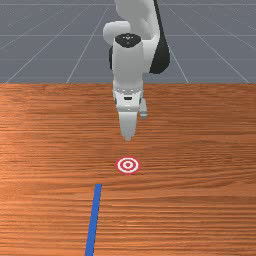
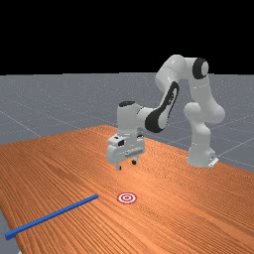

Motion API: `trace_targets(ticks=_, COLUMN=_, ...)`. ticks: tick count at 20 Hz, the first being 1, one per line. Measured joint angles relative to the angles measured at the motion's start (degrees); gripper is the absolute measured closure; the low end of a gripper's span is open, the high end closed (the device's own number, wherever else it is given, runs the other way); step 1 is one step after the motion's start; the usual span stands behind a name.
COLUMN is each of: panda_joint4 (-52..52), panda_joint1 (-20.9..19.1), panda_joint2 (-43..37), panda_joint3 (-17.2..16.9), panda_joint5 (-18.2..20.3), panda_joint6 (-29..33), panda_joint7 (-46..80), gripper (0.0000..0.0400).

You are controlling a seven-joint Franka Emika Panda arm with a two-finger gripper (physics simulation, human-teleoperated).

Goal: Pull the pivot to the target area

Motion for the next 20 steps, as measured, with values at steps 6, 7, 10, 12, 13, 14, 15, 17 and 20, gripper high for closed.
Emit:
trace_targets(ticks=6, panda_joint4=-0.01, panda_joint1=-0.23, panda_joint2=0.13, panda_joint3=0.21, panda_joint5=0.51, panda_joint6=0.23, panda_joint7=-0.46, gripper=0.0223)
trace_targets(ticks=7, panda_joint4=0.27, panda_joint1=-0.02, panda_joint2=0.49, panda_joint3=0.02, panda_joint5=0.03, panda_joint6=0.02, panda_joint7=-0.03, gripper=0.0135)
trace_targets(ticks=10, panda_joint4=-0.12, panda_joint1=-0.12, panda_joint2=0.99, panda_joint3=0.13, panda_joint5=-0.03, panda_joint6=1.14, panda_joint7=-0.71, gripper=0.003)
trace_targets(ticks=12, panda_joint4=-0.15, panda_joint1=-1.54, panda_joint2=1.33, panda_joint3=1.66, panda_joint5=-0.9, panda_joint6=1.5, panda_joint7=-9.52, gripper=0.001)
trace_targets(ticks=13, panda_joint4=-0.17, panda_joint1=-2.0, panda_joint2=1.38, panda_joint3=2.05, panda_joint5=-1.09, panda_joint6=1.49, panda_joint7=-12.09, gripper=0.0005)
trace_targets(ticks=14, panda_joint4=-0.17, panda_joint1=-2.29, panda_joint2=1.39, panda_joint3=2.11, panda_joint5=-1.14, panda_joint6=1.48, panda_joint7=-13.03, gripper=0.0002)
trace_targets(ticks=15, panda_joint4=-0.14, panda_joint1=-3.08, panda_joint2=1.42, panda_joint3=2.56, panda_joint5=-1.38, panda_joint6=1.47, panda_joint7=-16.65, gripper=0.0)
trace_targets(ticks=17, panda_joint4=-0.05, panda_joint1=-3.15, panda_joint2=1.45, panda_joint3=1.37, panda_joint5=-0.68, panda_joint6=1.43, panda_joint7=-12.68, gripper=0.0)
trace_targets(ticks=20, panda_joint4=0.1, panda_joint1=-3.96, panda_joint2=1.54, panda_joint3=0.69, panda_joint5=-0.34, panda_joint6=1.38, panda_joint7=-12.17, gripper=0.0)
